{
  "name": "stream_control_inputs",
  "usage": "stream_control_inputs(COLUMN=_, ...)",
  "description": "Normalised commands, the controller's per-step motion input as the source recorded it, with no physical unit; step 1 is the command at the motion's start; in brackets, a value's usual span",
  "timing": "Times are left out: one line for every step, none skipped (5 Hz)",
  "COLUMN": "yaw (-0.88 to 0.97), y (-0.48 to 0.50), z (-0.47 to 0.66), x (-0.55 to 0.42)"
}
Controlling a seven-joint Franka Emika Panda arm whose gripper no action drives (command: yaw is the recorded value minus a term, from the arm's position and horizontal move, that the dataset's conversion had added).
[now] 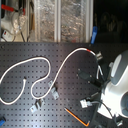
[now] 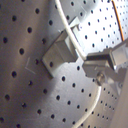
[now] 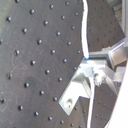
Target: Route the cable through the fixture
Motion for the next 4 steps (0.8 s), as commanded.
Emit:
stream_control_inputs(yaw=0.02, y=0.094, z=0.39, x=-0.292)
stream_control_inputs(yaw=0.00, y=0.172, z=0.05, x=-0.078)
stream_control_inputs(yaw=-0.74, y=0.129, z=0.37, x=-0.064)
stream_control_inputs(yaw=-0.87, y=0.097, z=0.38, x=-0.028)
